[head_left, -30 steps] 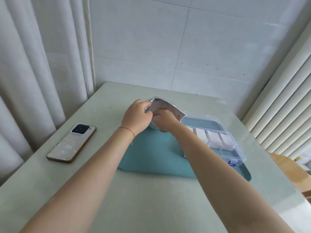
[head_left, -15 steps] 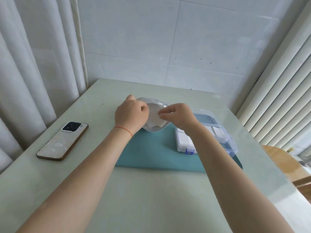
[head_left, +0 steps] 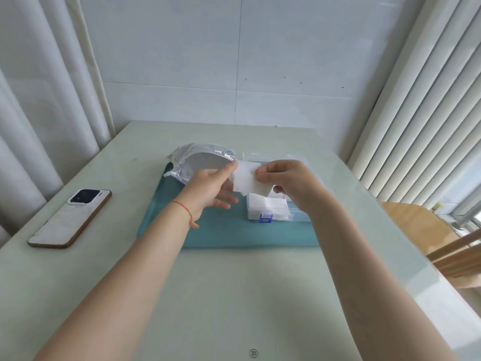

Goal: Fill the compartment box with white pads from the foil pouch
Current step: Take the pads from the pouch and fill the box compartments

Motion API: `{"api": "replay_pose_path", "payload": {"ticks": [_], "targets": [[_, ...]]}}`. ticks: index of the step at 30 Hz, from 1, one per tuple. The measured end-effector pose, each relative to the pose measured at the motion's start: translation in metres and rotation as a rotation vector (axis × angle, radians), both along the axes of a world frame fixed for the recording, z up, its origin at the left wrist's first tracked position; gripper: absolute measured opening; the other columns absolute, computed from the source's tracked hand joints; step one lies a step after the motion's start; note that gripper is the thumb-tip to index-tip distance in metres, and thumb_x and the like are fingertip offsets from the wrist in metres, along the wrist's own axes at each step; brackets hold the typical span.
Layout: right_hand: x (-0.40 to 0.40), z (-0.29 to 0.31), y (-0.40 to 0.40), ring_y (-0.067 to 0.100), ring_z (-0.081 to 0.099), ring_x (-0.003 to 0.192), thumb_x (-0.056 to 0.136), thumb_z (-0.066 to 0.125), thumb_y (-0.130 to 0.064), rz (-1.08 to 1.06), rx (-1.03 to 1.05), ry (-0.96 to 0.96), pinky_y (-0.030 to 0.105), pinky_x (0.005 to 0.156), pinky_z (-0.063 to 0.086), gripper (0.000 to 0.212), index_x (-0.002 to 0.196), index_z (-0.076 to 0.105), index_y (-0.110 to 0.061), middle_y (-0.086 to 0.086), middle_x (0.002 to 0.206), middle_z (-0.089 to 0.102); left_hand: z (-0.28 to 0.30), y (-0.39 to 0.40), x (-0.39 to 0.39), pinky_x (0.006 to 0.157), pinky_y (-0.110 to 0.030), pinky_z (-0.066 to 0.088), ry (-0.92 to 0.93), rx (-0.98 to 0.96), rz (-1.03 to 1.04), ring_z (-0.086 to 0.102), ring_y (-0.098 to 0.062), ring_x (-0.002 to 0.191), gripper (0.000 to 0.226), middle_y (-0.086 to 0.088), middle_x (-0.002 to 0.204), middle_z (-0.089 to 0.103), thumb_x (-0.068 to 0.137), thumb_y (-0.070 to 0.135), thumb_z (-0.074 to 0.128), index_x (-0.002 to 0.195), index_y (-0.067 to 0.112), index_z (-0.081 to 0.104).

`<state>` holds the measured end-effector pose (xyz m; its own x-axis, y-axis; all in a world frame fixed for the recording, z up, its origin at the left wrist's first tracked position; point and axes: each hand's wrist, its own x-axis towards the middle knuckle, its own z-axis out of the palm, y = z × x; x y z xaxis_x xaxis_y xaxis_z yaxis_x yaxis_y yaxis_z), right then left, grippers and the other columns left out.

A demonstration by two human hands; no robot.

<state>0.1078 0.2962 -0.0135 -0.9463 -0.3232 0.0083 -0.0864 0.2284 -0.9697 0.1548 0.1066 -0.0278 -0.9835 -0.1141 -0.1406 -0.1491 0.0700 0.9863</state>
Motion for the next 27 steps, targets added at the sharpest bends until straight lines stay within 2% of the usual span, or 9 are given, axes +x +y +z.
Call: {"api": "replay_pose_path", "payload": {"ticks": [2, 5, 9, 14, 16, 20, 24, 27], "targets": [[0.003, -0.002, 0.000, 0.016, 0.052, 0.071, 0.083, 0.073, -0.007, 0.018, -0.002, -0.006, 0.026, 0.063, 0.041, 0.006, 0.084, 0.072, -0.013, -0.002, 0.075, 0.065, -0.004, 0.009, -0.001, 0.051, -0.026, 0.054, 0.038, 0.161, -0.064, 0.068, -0.020, 0.063, 0.024, -0.008, 0.078, 0.067, 0.095, 0.030, 0.062, 0.091, 0.007, 0.066], [0.006, -0.003, 0.002, 0.016, 0.055, 0.064, 0.084, 0.072, -0.004, 0.022, 0.006, -0.002, 0.026, 0.062, 0.046, 0.011, 0.093, 0.069, -0.009, 0.003, 0.078, 0.066, -0.007, 0.016, -0.003, 0.050, -0.026, 0.055, 0.050, 0.236, 0.015, 0.064, -0.014, 0.053, 0.014, -0.010, 0.076, 0.064, 0.096, 0.017, 0.060, 0.096, 0.005, 0.066], [0.009, -0.010, 0.004, 0.020, 0.056, 0.060, 0.082, 0.074, -0.006, -0.003, 0.061, 0.075, 0.028, 0.058, 0.047, 0.015, 0.094, 0.067, -0.010, 0.007, 0.072, 0.065, -0.011, 0.015, -0.001, 0.052, -0.027, 0.055, 0.008, 0.349, -0.002, 0.061, -0.015, 0.057, 0.015, -0.004, 0.072, 0.064, 0.098, 0.021, 0.057, 0.098, 0.009, 0.067], [0.019, -0.021, -0.010, 0.005, 0.046, 0.054, 0.075, 0.082, -0.020, -0.049, 0.222, 0.254, 0.016, 0.054, 0.039, 0.022, 0.089, 0.064, -0.023, -0.003, 0.072, 0.059, -0.024, 0.019, 0.003, 0.059, -0.029, 0.058, 0.007, 0.489, 0.026, 0.069, -0.018, 0.073, 0.018, -0.009, 0.093, 0.070, 0.099, 0.019, 0.053, 0.108, 0.010, 0.066], [0.023, -0.024, -0.015, 0.001, 0.044, 0.053, 0.074, 0.083, -0.019, -0.066, 0.269, 0.312, 0.011, 0.053, 0.036, 0.023, 0.085, 0.063, -0.023, -0.006, 0.070, 0.057, -0.026, 0.021, 0.005, 0.060, -0.031, 0.059, -0.002, 0.524, 0.044, 0.069, -0.019, 0.076, 0.020, -0.010, 0.095, 0.069, 0.100, 0.020, 0.052, 0.108, 0.009, 0.066], [0.028, -0.026, -0.017, 0.003, 0.049, 0.062, 0.074, 0.082, -0.015, -0.081, 0.314, 0.382, 0.010, 0.061, 0.039, 0.019, 0.083, 0.065, -0.018, -0.004, 0.074, 0.060, -0.027, 0.020, 0.009, 0.063, -0.035, 0.061, -0.030, 0.577, 0.051, 0.069, -0.022, 0.076, 0.022, -0.008, 0.091, 0.069, 0.102, 0.024, 0.048, 0.106, 0.010, 0.064], [0.032, -0.028, -0.017, 0.005, 0.047, 0.064, 0.076, 0.079, -0.016, -0.040, 0.349, 0.442, 0.011, 0.059, 0.037, 0.016, 0.084, 0.065, -0.019, -0.003, 0.076, 0.056, -0.030, 0.019, 0.013, 0.070, -0.037, 0.062, -0.045, 0.586, 0.047, 0.067, -0.024, 0.083, 0.030, -0.012, 0.101, 0.069, 0.103, 0.024, 0.044, 0.120, 0.006, 0.061], [0.033, -0.032, -0.020, 0.008, 0.048, 0.073, 0.078, 0.079, -0.019, -0.005, 0.380, 0.517, 0.011, 0.062, 0.038, 0.016, 0.092, 0.070, -0.019, -0.002, 0.085, 0.049, -0.030, 0.019, 0.014, 0.072, -0.037, 0.062, -0.045, 0.588, 0.048, 0.066, -0.024, 0.088, 0.036, -0.014, 0.111, 0.066, 0.104, 0.025, 0.041, 0.128, 0.005, 0.059]]}}
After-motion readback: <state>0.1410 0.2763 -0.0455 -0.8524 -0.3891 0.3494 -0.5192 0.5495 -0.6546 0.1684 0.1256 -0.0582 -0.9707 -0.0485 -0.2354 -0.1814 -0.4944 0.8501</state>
